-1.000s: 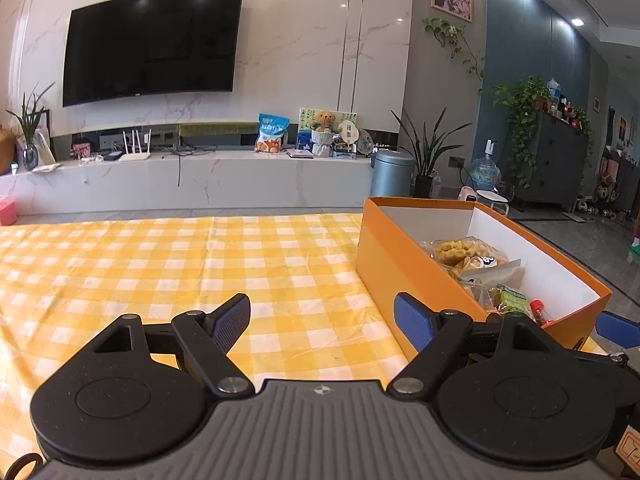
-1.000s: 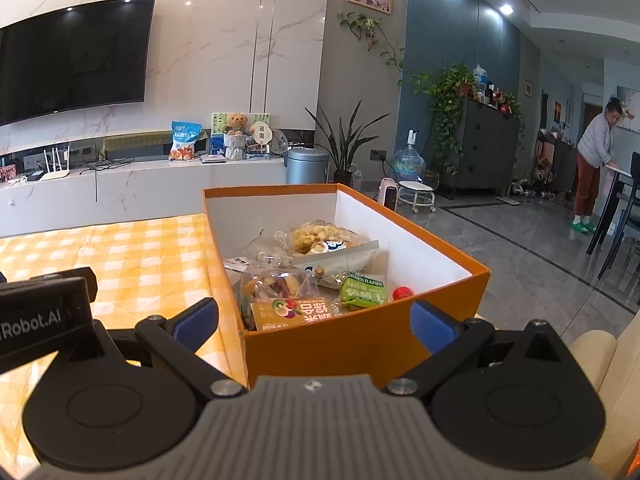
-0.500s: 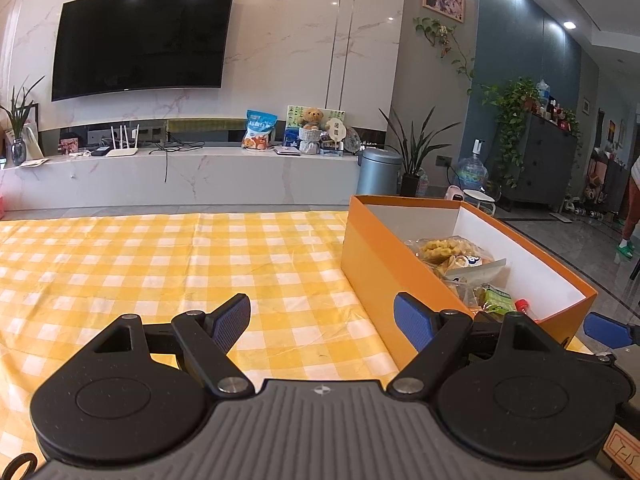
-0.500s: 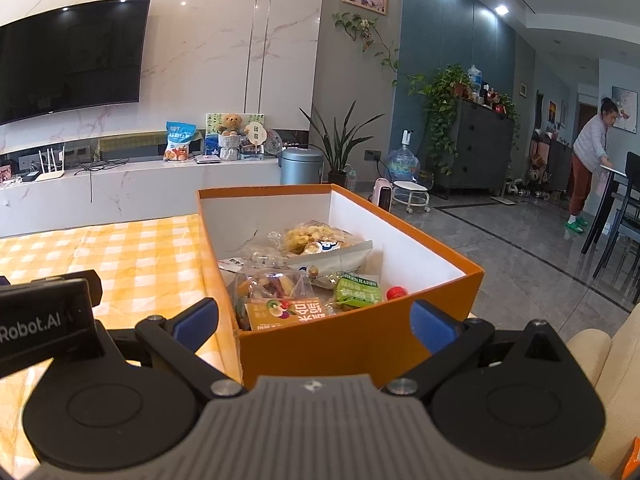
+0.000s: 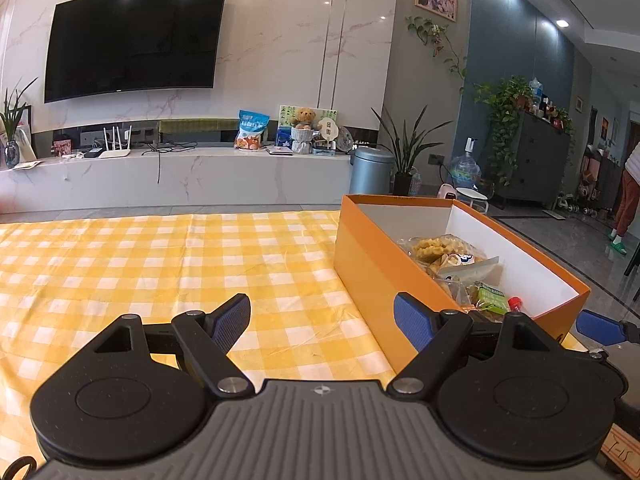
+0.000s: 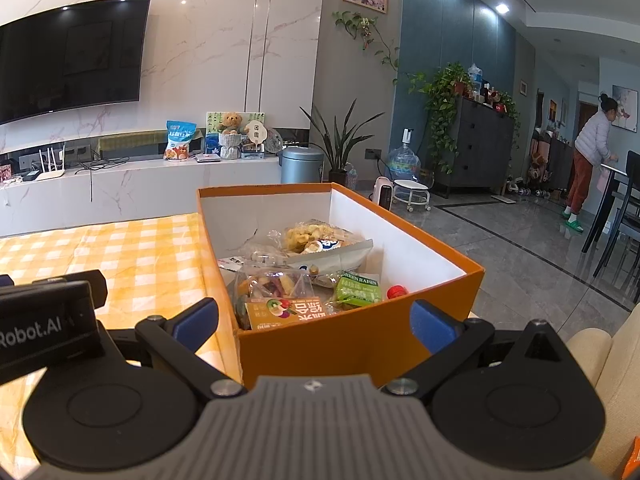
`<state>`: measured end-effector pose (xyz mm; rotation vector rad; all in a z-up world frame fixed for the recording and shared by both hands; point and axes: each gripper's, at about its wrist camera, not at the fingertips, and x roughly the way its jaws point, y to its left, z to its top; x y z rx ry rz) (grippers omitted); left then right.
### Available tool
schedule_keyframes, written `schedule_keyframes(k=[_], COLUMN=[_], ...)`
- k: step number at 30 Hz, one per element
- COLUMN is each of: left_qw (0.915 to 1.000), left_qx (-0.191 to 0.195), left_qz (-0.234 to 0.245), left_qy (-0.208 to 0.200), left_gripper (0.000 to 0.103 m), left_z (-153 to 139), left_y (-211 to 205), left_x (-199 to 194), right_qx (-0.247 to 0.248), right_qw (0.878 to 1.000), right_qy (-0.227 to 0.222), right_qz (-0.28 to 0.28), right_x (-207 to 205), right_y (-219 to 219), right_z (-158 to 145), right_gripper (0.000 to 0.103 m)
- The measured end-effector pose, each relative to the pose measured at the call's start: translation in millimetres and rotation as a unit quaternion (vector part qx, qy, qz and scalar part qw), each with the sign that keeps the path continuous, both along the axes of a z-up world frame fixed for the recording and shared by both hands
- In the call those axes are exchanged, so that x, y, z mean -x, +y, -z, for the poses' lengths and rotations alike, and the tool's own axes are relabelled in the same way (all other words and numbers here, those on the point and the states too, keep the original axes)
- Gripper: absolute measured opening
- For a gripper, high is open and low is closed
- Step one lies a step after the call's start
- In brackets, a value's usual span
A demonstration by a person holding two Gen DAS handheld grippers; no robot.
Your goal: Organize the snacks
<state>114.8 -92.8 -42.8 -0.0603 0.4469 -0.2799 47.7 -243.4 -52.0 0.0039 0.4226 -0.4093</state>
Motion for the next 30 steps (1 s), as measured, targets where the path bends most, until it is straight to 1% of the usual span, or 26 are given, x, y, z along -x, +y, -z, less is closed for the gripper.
schedule_keyframes(k=[4,18,30], left_qw=[1.0,1.0,0.9999], left_qx=[-0.004,-0.001,-0.01], left_qz=[-0.001,-0.005,-0.004], left_qy=[-0.004,0.005,0.006], left_gripper=[0.096,0.096,0.096], left_z=[0.7,1.6,1.2], left_y=[0.2,0.2,0.2], left_x=[0.0,-0.3,-1.1], right_qx=[0.001,0.003,0.007], right_qw=[1.0,1.0,1.0], right_qy=[0.001,0.005,0.007], right_qz=[0.0,0.002,0.003], right_x=[0.1,-0.7,-0.8], right_y=[0.0,-1.4,-2.1], right_z=[-0.1,0.9,1.6], right_gripper=[0.099,0.099,0.099])
